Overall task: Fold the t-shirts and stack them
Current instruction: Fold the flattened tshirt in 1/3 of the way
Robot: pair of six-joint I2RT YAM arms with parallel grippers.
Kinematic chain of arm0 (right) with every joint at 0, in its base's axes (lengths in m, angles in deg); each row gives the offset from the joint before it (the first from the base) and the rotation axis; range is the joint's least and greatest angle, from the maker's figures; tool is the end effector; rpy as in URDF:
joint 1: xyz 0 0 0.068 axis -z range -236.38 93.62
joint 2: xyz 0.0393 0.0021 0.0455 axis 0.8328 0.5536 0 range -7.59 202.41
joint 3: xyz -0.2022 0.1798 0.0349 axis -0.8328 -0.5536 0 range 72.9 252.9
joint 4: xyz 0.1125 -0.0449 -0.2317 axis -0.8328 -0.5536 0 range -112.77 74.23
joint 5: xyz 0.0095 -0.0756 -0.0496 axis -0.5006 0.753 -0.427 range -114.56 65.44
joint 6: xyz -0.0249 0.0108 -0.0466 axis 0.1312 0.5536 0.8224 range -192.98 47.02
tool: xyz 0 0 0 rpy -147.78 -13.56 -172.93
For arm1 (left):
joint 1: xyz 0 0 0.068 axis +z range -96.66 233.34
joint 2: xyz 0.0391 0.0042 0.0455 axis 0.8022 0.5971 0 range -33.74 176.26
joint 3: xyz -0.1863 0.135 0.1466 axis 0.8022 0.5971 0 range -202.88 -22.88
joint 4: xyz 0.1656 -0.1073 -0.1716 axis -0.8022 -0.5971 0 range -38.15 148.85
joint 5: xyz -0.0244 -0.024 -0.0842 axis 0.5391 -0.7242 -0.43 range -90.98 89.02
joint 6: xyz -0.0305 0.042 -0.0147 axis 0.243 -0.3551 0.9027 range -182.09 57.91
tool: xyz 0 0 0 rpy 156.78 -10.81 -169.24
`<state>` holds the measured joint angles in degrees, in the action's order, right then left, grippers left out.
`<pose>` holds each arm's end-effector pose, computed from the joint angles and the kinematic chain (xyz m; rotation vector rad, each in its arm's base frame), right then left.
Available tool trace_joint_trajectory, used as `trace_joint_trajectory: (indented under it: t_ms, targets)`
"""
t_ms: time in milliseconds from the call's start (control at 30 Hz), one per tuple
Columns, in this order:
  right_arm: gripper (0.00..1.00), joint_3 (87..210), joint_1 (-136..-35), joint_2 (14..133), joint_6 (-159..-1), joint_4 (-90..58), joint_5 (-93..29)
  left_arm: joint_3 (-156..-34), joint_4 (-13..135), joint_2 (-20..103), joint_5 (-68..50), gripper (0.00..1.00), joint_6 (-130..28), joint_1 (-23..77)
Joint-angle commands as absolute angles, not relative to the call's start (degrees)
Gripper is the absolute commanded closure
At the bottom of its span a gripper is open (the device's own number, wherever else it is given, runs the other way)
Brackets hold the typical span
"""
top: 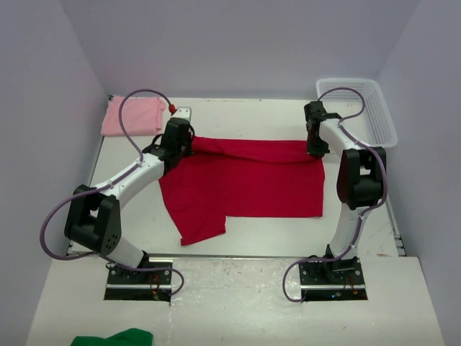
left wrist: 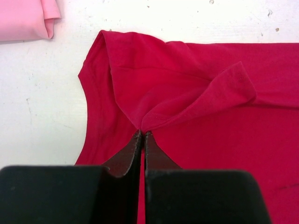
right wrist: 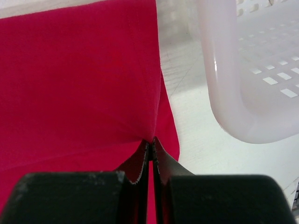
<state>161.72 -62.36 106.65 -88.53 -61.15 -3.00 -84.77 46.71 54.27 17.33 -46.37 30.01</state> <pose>0.4098 0.0297 0.2021 0.3137 2.6975 -0.4220 0.3183 -0.1252 0.2565 -0.0256 2.1991 -0.0223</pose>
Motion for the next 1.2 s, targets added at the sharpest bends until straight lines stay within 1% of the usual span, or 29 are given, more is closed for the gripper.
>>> trace_joint_trajectory:
  t_ms: [0, 833, 1167]
  targets:
    - [1.0, 160.97, -62.36, 103.86, -89.77, -60.42, -1.8, -83.61, 46.72, 52.39, 19.15, 1.0, -44.78, 29.7]
    - [1.0, 157.98, -62.45, 107.02, -91.0, -59.36, -1.71, -80.18, 47.25, 55.21, 20.82, 1.0, -43.72, 27.76]
    - [1.0, 154.91, -62.45, 106.5, -91.53, -57.96, -2.32, -75.18, 47.87, 53.72, 22.48, 1.0, -41.7, 24.34]
